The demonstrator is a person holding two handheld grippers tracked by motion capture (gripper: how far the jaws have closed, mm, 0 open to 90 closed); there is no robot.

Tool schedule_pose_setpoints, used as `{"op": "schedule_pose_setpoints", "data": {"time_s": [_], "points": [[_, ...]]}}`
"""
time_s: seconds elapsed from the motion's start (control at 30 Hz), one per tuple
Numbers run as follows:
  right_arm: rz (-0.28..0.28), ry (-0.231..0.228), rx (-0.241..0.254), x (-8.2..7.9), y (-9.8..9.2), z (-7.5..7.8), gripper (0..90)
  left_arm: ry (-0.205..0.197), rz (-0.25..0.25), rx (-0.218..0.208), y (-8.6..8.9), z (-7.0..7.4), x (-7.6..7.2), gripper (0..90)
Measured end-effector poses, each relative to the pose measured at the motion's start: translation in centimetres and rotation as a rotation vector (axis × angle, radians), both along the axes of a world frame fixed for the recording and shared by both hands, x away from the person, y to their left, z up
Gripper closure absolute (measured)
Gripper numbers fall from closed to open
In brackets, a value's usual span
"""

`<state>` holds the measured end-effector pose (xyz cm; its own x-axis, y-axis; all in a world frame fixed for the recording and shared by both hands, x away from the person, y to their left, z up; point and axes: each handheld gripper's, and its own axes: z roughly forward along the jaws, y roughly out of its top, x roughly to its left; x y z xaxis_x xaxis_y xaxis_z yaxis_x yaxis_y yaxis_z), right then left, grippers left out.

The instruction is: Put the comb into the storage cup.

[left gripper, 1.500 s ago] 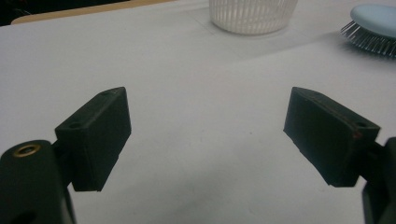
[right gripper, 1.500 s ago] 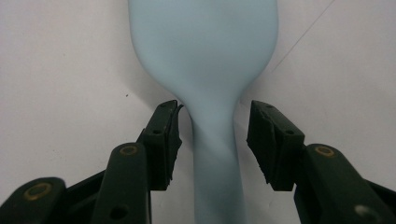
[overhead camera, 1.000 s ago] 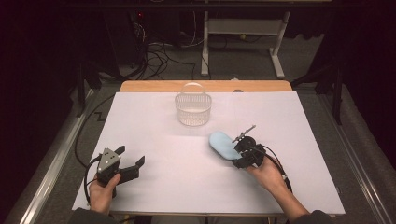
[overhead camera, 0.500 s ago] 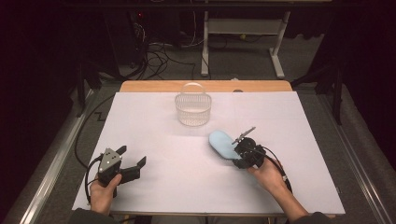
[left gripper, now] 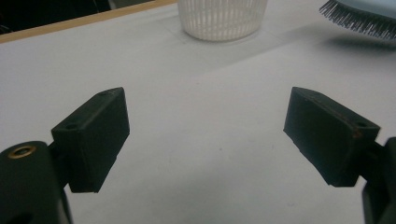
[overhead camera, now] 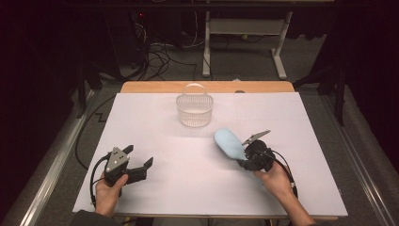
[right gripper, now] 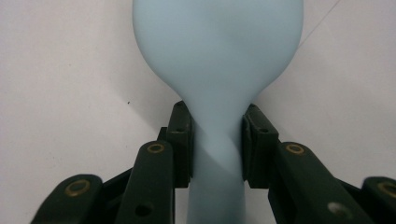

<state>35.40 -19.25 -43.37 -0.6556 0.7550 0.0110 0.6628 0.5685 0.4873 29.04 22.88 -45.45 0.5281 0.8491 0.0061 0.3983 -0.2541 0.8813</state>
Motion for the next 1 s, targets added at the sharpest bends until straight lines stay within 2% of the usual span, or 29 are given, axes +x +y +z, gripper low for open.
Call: {"op": "schedule_pose_setpoints", "data": {"time_s": [0.23,0.63,0.7,0.83,0.9,0.97,1.0], "points": [[-0.003,-0.039,0.058,-0.7,-0.9,0.7,70.0,-0.013,-0.048,0.001,-1.4,0.4,0.4,14.0],[-0.014,-0.073,0.154,-1.7,-1.3,1.7,69.9,-0.018,-0.112,-0.006,-3.4,0.9,1.4,13.7],[-0.015,-0.077,0.164,-1.9,-1.2,1.9,70.0,-0.02,-0.122,-0.015,-3.8,1.0,1.4,13.7],[-0.007,-0.078,0.172,-2.1,-1.0,1.9,70.0,-0.019,-0.148,-0.007,-4.6,1.1,1.6,15.3],[-0.004,-0.073,0.177,-2.1,-0.8,1.9,69.9,-0.013,-0.16,-0.007,-5.0,1.1,1.6,15.5],[0.002,-0.074,0.184,-2.2,-0.5,1.9,69.9,0.02,-0.177,-0.013,-5.4,1.1,1.6,15.4],[0.007,-0.074,0.186,-2.3,-0.4,2.0,69.9,0.021,-0.185,-0.015,-5.6,1.1,1.5,15.2]]}}
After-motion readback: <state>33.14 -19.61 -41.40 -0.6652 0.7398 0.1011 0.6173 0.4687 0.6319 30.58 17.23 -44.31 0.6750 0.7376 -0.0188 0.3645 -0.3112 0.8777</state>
